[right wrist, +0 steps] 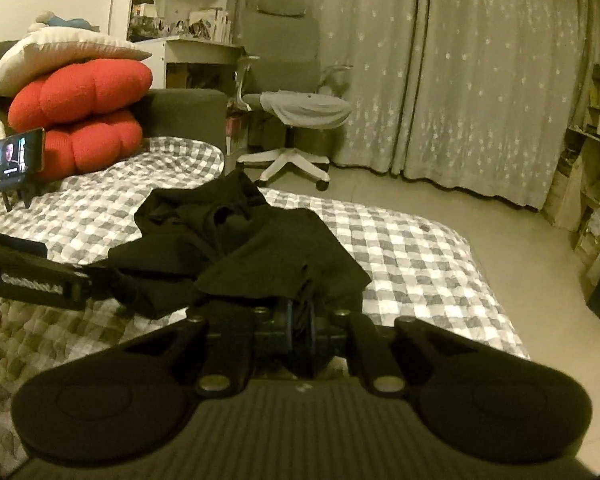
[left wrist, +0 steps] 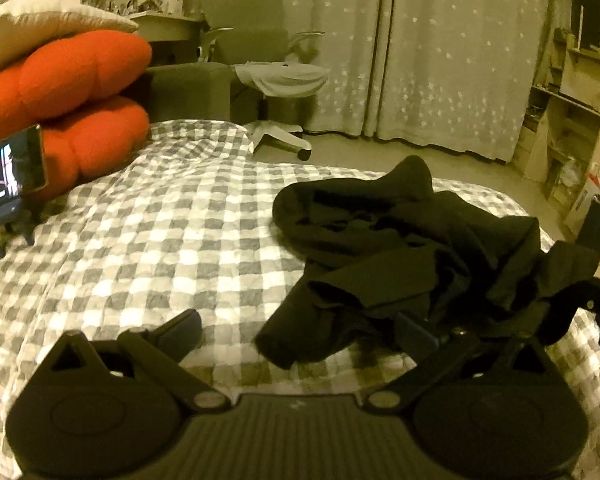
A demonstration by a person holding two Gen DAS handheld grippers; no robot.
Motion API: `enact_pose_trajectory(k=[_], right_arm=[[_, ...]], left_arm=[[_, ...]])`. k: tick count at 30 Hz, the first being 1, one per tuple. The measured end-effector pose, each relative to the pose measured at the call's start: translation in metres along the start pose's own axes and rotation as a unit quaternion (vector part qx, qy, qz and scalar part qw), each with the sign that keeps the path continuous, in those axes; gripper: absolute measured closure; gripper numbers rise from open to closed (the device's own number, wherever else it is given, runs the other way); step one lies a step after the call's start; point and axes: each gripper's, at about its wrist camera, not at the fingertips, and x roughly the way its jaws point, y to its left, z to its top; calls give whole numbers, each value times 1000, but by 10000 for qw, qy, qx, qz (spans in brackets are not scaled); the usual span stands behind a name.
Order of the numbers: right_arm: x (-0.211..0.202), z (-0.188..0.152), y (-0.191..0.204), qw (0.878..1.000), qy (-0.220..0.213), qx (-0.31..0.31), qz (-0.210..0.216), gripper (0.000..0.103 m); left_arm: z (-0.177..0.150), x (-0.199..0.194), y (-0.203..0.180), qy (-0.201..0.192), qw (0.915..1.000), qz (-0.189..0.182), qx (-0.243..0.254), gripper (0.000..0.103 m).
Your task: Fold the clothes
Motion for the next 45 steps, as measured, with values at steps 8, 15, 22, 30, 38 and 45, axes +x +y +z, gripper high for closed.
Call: enact_pose_trajectory(k=[8,15,22,30,38,45], right_arm=[[-13,5,-8,9973,-634,151,-323,95],[-9,6,-8,9962,-699,177,-479,95],[-9,6,-8,9942,-802,163,-698,95],[-27,7,-16,9813,-1434,360,-1235,96],[-33,12,-18,9692,-1778,779,-1514,97],[-35,14,-25,9577,-1944,1173,-1769,97]], left_arm=[[3,14,-10,-165,9997,30,164,5],[1,27,-7,97,9997,-160,161,64],[7,9,8,-99,9996,-236,-152,99],[24,-50,62,-942,9865,-137,-1335,100],[23,-103,93,-1539,9712,-44,-1820,103],[17,-103,101,-1430,9768,140,-1590,103]])
